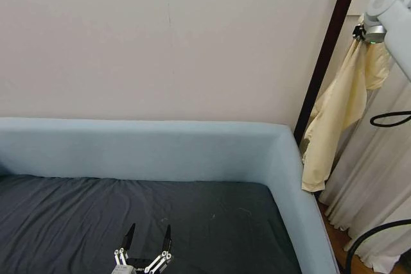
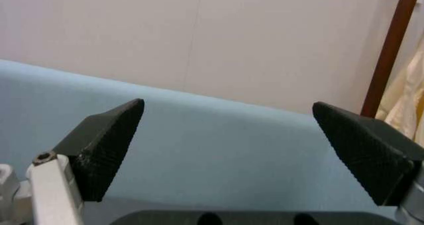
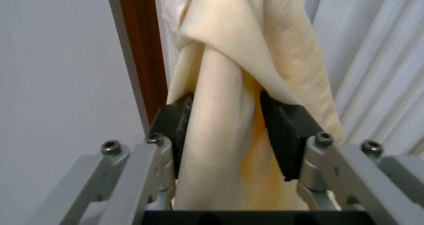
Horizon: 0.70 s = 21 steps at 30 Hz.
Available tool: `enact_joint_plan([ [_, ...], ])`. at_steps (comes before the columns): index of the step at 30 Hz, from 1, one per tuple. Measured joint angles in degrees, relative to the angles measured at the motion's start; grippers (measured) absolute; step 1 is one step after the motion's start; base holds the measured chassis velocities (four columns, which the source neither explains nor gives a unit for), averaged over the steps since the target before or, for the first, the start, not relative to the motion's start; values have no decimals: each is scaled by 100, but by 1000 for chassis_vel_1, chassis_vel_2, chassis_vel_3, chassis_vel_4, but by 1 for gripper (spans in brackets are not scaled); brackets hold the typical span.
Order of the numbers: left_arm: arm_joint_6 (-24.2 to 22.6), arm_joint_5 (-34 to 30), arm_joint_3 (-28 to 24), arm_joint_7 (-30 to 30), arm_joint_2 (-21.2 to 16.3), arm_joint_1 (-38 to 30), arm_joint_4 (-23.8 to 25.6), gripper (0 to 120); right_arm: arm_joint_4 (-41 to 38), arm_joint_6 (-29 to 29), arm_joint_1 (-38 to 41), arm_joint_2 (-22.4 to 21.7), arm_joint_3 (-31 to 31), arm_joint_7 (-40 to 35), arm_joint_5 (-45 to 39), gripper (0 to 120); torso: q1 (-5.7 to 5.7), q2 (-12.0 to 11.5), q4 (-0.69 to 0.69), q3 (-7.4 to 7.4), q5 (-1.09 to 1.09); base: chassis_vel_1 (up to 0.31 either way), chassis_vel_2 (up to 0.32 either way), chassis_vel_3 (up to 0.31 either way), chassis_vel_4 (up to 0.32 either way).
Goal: Pick up the clothes from the sofa and hang them on the clothes hanger.
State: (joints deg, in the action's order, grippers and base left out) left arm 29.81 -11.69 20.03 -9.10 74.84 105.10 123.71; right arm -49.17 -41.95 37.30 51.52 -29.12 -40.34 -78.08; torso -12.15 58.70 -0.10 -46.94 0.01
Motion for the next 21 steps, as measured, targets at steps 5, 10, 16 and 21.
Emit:
enact_joint_plan([
  [5,-31,10,10,10,-32,34,34,100,-999,6,-227,-432,111,86,98,63,0,0,4,0,-1,0,0,0,0],
  [10,-31,104,-39,15,26,94,28,100,-2428,57,-646,-1098,360,199,-162,82,0,0,1,0,-1,0,0,0,0],
  [16,-29,180,-65,21,38,110,34,100,-3989,210,-1419,-1911,974,461,-294,99,0,0,2,1,-1,0,0,0,0],
  [21,-49,248,-118,29,64,73,23,100,-5003,492,-2567,-2677,2024,931,-317,100,0,0,4,0,-1,0,0,0,0],
])
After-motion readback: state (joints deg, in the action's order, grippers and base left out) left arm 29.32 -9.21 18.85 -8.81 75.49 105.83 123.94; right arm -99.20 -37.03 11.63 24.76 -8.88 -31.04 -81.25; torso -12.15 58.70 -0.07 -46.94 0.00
